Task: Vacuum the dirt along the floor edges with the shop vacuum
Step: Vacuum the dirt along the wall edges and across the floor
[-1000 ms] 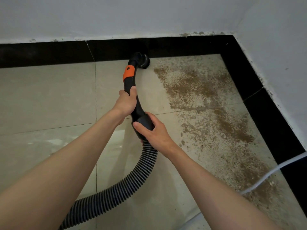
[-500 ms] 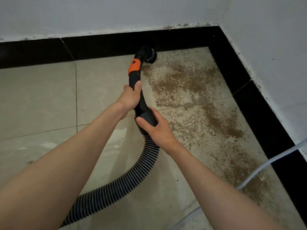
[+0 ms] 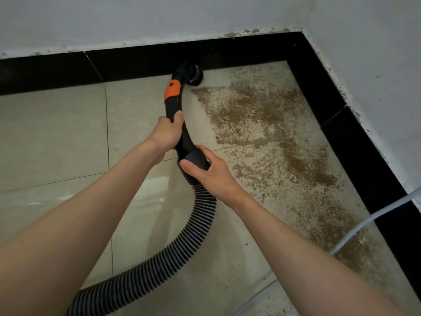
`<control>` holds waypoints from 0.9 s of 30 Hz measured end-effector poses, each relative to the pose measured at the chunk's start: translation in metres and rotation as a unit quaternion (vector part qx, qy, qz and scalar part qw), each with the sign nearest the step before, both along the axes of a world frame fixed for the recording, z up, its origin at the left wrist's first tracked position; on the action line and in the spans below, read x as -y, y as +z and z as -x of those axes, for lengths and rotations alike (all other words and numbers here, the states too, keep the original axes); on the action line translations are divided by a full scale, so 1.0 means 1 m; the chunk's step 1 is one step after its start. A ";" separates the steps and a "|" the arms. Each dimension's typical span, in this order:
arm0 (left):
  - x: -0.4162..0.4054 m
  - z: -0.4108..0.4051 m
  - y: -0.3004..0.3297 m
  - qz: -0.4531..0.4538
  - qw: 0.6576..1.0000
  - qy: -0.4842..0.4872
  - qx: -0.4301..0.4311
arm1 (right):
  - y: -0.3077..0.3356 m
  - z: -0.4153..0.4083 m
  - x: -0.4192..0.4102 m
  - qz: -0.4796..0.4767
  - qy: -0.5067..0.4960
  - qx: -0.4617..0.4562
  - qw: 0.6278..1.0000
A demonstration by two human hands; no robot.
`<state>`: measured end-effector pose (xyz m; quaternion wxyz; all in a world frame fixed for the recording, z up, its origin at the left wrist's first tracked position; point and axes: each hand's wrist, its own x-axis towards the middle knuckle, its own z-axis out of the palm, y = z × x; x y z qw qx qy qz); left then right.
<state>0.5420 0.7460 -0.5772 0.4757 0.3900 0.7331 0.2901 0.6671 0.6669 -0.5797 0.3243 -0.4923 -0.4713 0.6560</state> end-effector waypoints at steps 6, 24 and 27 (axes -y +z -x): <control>0.029 0.009 0.001 0.000 0.999 0.052 0.002 | 0.009 0.002 0.014 -0.001 0.049 0.010 0.999; 0.009 -0.065 0.013 -0.003 0.998 -0.062 0.019 | 0.015 -0.038 0.022 -0.024 -0.117 0.084 0.989; 0.006 -0.065 0.013 0.000 0.997 -0.071 0.018 | 0.014 -0.035 0.020 -0.020 -0.119 0.089 0.989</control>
